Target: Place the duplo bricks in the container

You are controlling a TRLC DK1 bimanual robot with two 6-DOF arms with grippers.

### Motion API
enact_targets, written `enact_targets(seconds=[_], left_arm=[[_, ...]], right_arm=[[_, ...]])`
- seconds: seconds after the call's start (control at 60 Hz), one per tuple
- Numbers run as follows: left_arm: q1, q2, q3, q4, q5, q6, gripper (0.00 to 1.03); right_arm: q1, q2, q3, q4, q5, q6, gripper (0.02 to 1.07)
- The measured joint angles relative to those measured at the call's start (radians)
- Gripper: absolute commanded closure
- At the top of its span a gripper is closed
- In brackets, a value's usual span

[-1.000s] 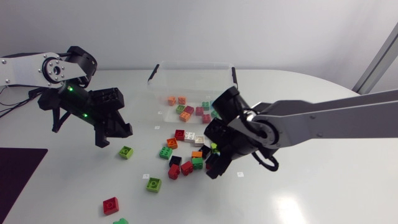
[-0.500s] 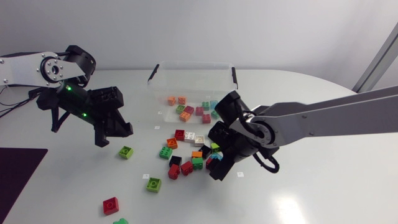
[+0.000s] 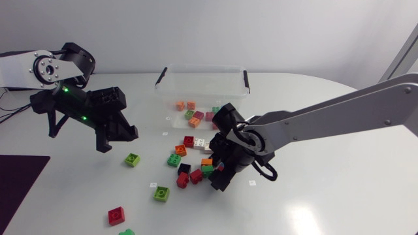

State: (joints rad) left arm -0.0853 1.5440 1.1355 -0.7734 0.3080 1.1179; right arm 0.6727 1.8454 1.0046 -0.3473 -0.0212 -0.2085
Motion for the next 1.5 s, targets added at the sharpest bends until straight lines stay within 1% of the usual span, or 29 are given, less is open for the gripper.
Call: enact_targets(seconds=[0.033,0.1,0.133,0.2,0.267,0.3,0.333,0.383,0.45,0.667,0.767,1.033,1.2,1.217,1.25,1.267,1.3,1.317,1.35,1.367,1.4,1.417,1.5], left_arm=[[0.0,-0.001,0.0,0.0,0.003,-0.004,0.8],[0.0,-0.001,0.001,0.0,0.01,-0.023,0.8],[-0.003,-0.001,0.005,-0.003,0.014,-0.031,0.8],[-0.011,-0.001,0.018,-0.005,0.017,-0.053,0.8],[-0.025,-0.001,0.037,-0.005,0.018,-0.071,0.8],[-0.033,-0.001,0.05,-0.006,0.019,-0.079,0.8],[-0.039,-0.001,0.06,-0.007,0.021,-0.086,0.8],[-0.048,-0.001,0.08,-0.007,0.022,-0.099,0.8],[-0.058,-0.001,0.104,-0.007,0.022,-0.116,0.8],[-0.087,0.017,0.2,0.0,0.03,-0.201,0.8],[-0.105,0.05,0.248,0.053,0.033,-0.263,0.8],[-0.141,0.2,0.421,0.181,0.036,-0.465,0.8],[-0.167,0.299,0.52,0.208,0.04,-0.547,0.78],[-0.169,0.307,0.528,0.208,0.04,-0.552,0.76],[-0.172,0.327,0.544,0.208,0.04,-0.564,0.67],[-0.173,0.337,0.552,0.208,0.04,-0.57,0.64],[-0.174,0.352,0.565,0.208,0.04,-0.578,0.48],[-0.174,0.359,0.57,0.208,0.04,-0.583,0.38],[-0.175,0.376,0.583,0.208,0.04,-0.594,0.24],[-0.175,0.38,0.586,0.209,0.039,-0.595,0.18],[-0.175,0.388,0.588,0.211,0.039,-0.602,0.09],[-0.174,0.389,0.588,0.211,0.037,-0.603,0.05],[-0.163,0.387,0.588,0.211,0.035,-0.619,0.05]], right_arm=[[0.0,0.007,0.008,0.002,0.0,0.0,0.25],[0.0,0.016,0.018,0.007,0.0,0.0,0.34],[0.0,0.019,0.019,0.008,0.0,0.0,0.43],[0.001,0.019,0.02,0.008,0.0,0.0,0.53],[0.0,0.019,0.02,0.007,0.0,0.0,0.6],[0.0,0.016,0.02,0.006,0.0,0.0,0.63],[-0.001,0.014,0.02,0.005,0.0,0.0,0.63],[-0.004,0.01,0.019,-0.005,0.002,0.0,0.67],[-0.011,-0.005,0.011,-0.03,0.007,0.0,0.7],[-0.063,-0.134,-0.002,-0.122,0.011,-0.001,0.7],[-0.098,-0.194,0.018,-0.156,0.01,-0.002,0.7],[-0.151,-0.241,0.121,-0.169,-0.02,0.0,0.7],[-0.169,-0.241,0.173,-0.169,-0.034,0.008,0.7],[-0.171,-0.241,0.179,-0.169,-0.035,0.009,0.7],[-0.172,-0.241,0.192,-0.167,-0.037,0.017,0.7],[-0.172,-0.241,0.201,-0.167,-0.039,0.021,0.7],[-0.175,-0.24,0.214,-0.166,-0.042,0.027,0.7],[-0.177,-0.238,0.225,-0.166,-0.046,0.03,0.7],[-0.177,-0.234,0.243,-0.165,-0.05,0.035,0.7],[-0.177,-0.231,0.252,-0.163,-0.053,0.039,0.7],[-0.177,-0.224,0.27,-0.158,-0.055,0.045,0.7],[-0.177,-0.221,0.276,-0.154,-0.056,0.047,0.7],[-0.179,-0.188,0.336,-0.146,-0.061,0.06,0.7]])
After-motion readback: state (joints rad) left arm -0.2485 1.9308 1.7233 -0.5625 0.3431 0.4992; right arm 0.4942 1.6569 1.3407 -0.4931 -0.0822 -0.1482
